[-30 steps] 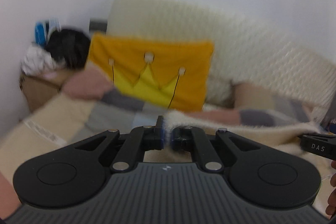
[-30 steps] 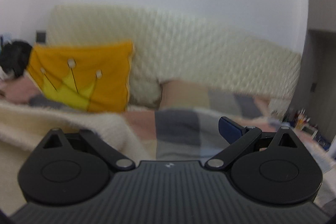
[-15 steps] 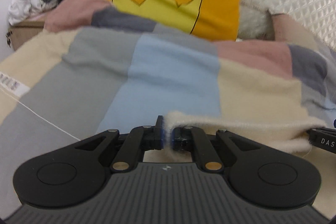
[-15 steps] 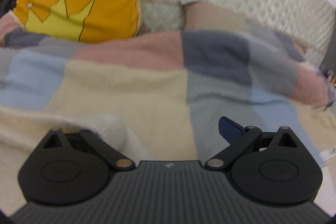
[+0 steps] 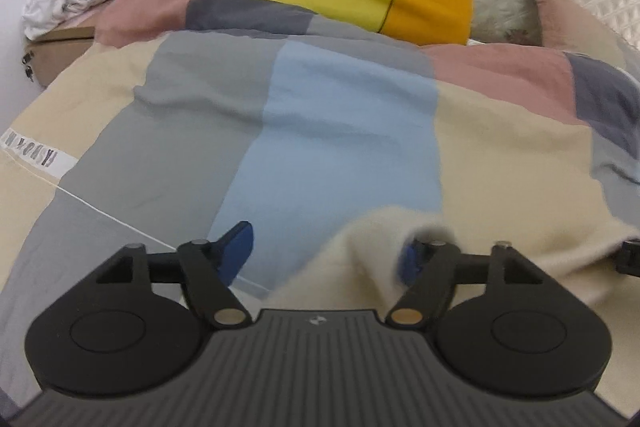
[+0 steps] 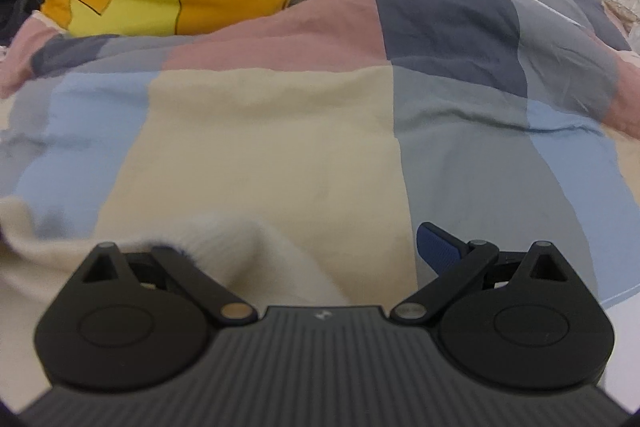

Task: Fold large clothes
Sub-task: 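Lower the sweater onto the bed and open the left gripper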

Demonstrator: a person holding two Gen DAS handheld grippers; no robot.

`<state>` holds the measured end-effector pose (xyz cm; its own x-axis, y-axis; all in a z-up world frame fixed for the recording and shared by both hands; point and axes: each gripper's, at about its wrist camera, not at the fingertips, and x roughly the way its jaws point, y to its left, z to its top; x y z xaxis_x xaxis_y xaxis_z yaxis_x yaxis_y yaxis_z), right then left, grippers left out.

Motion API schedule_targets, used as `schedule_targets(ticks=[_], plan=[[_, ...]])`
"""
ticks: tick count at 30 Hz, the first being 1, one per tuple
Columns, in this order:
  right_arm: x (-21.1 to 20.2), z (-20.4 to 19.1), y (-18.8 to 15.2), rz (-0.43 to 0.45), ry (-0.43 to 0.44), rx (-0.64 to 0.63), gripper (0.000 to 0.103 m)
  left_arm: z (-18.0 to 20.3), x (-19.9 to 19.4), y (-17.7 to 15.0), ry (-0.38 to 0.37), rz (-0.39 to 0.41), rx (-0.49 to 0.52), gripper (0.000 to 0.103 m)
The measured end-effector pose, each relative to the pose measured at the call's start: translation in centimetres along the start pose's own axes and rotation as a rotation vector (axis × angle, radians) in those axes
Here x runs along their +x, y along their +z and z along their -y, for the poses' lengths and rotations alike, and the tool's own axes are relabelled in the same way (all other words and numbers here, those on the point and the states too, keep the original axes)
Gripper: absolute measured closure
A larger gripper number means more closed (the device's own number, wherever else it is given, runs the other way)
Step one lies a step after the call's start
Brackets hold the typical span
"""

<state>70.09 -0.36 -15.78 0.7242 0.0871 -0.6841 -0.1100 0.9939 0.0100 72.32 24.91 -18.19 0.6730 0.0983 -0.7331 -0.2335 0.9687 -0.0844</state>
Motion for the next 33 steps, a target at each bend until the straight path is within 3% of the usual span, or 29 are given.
schedule_targets(ticks=[3,9,15,25,33], plan=[[-1.6,0.0,0.7,-0.031,0.051,-0.002,0.001,0.2,-2.2,0.7,-0.077,0.002,0.016,0.012],[-6.0,0.1,1.9,-0.034,0.131,0.040,0.000,1.1,-8.0,1.1,-0.118,0.047,0.011,0.010],[-11.6,0.5,0.9,0.011,0.160,0.034,0.000,1.8,-14.3,-0.2,-0.124,0.083,0.025,0.010],[-23.9,2.1,-5.9,0.103,0.162,0.011,0.000,2.6,-26.9,-7.0,-0.184,0.150,0.035,0.010],[-33.9,3.9,-13.0,0.160,0.183,0.012,0.000,4.0,-39.5,-15.3,-0.249,0.221,0.036,0.010]])
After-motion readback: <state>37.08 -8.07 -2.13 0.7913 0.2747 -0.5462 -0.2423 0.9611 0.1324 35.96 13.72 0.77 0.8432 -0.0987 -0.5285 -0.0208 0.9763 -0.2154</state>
